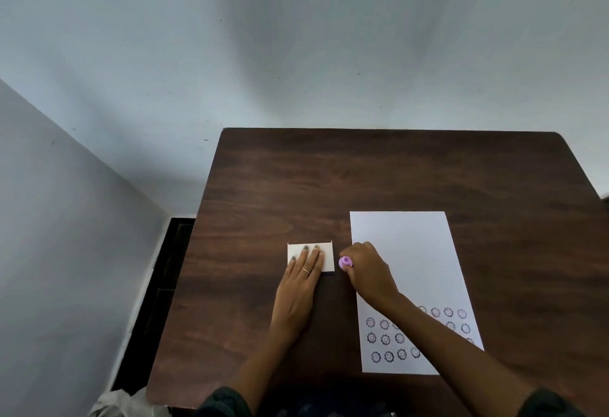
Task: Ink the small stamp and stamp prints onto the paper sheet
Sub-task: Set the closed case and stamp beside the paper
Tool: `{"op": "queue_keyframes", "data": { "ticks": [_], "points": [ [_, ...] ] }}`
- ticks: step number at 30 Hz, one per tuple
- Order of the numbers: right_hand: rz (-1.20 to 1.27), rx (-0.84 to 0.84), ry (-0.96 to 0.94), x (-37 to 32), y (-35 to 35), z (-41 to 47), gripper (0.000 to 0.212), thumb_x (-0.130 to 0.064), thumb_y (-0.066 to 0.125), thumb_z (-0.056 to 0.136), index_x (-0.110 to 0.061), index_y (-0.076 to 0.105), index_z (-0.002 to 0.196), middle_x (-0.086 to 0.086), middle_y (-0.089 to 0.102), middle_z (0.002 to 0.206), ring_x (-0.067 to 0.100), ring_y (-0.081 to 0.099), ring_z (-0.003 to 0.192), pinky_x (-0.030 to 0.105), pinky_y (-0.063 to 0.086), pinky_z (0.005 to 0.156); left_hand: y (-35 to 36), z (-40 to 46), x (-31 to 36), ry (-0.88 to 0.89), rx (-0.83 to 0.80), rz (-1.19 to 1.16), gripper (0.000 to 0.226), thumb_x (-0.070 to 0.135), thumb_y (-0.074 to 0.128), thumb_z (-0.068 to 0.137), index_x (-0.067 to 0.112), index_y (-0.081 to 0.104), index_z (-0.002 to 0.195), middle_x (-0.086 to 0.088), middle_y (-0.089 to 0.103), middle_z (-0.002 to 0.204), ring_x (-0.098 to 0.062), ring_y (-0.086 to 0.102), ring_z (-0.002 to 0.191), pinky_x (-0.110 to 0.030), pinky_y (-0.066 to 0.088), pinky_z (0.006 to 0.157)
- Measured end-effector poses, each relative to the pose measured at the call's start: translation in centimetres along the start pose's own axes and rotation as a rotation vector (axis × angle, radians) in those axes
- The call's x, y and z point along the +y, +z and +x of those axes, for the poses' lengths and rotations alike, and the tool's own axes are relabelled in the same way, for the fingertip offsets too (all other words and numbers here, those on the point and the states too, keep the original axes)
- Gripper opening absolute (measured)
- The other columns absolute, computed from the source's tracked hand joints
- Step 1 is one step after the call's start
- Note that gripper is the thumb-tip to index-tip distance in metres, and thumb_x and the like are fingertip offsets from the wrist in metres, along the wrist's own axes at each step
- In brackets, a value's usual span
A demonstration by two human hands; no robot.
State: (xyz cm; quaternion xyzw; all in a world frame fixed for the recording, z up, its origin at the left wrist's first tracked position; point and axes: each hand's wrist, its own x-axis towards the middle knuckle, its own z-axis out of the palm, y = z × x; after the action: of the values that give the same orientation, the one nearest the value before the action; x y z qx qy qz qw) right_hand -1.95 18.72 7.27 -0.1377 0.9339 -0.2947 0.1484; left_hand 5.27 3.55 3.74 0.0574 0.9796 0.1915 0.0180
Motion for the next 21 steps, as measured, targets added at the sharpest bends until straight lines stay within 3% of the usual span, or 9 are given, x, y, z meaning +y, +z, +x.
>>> {"op": "queue_keyframes", "data": {
  "ticks": [3, 8, 17, 21],
  "points": [
    [-0.007, 0.022, -0.01, -0.1, 0.1, 1.1, 0.024, -0.015, 0.045, 0.091, -0.003, 0.063, 0.082, 0.014, 0.067, 0.093, 0.021, 0.054, 0.087, 0.023, 0.036, 0.065, 0.0, 1.3, -1.3, -0.007, 0.018, -0.007, 0.049, 0.005, 0.031, 0.094, 0.003, 0.033, 0.143, -0.014, 0.035, 0.15, -0.034, 0.027, 0.14, -0.05, 0.019, 0.114],
    [0.06, 0.046, 0.013, -0.5, 0.1, 3.7, 0.021, -0.014, 0.049, 0.09, -0.001, 0.065, 0.089, 0.017, 0.068, 0.098, 0.025, 0.06, 0.089, 0.033, 0.051, 0.079, 0.0, 3.3, -3.4, -0.038, 0.024, -0.003, 0.053, 0.004, 0.03, 0.099, 0.012, 0.012, 0.148, -0.006, 0.013, 0.158, -0.026, 0.006, 0.147, -0.034, -0.005, 0.118],
    [0.102, 0.1, 0.043, -0.7, 0.2, 8.0, 0.02, -0.018, 0.054, 0.089, -0.003, 0.065, 0.096, 0.017, 0.068, 0.1, 0.025, 0.062, 0.088, 0.028, 0.048, 0.079, -0.4, 5.2, -5.2, -0.062, 0.03, -0.043, 0.054, 0.029, 0.039, 0.099, 0.017, 0.023, 0.149, 0.0, 0.022, 0.157, -0.013, 0.008, 0.147, -0.029, -0.003, 0.119],
    [0.085, 0.103, -0.003, -0.6, 0.4, 8.7, 0.02, -0.017, 0.055, 0.088, -0.004, 0.064, 0.099, 0.016, 0.068, 0.101, 0.027, 0.062, 0.089, 0.034, 0.051, 0.081, 0.0, 5.1, -5.3, -0.062, 0.012, -0.035, 0.056, 0.033, 0.037, 0.098, 0.018, 0.018, 0.149, 0.0, 0.018, 0.158, -0.013, 0.005, 0.147, -0.032, -0.005, 0.119]
  ]
}}
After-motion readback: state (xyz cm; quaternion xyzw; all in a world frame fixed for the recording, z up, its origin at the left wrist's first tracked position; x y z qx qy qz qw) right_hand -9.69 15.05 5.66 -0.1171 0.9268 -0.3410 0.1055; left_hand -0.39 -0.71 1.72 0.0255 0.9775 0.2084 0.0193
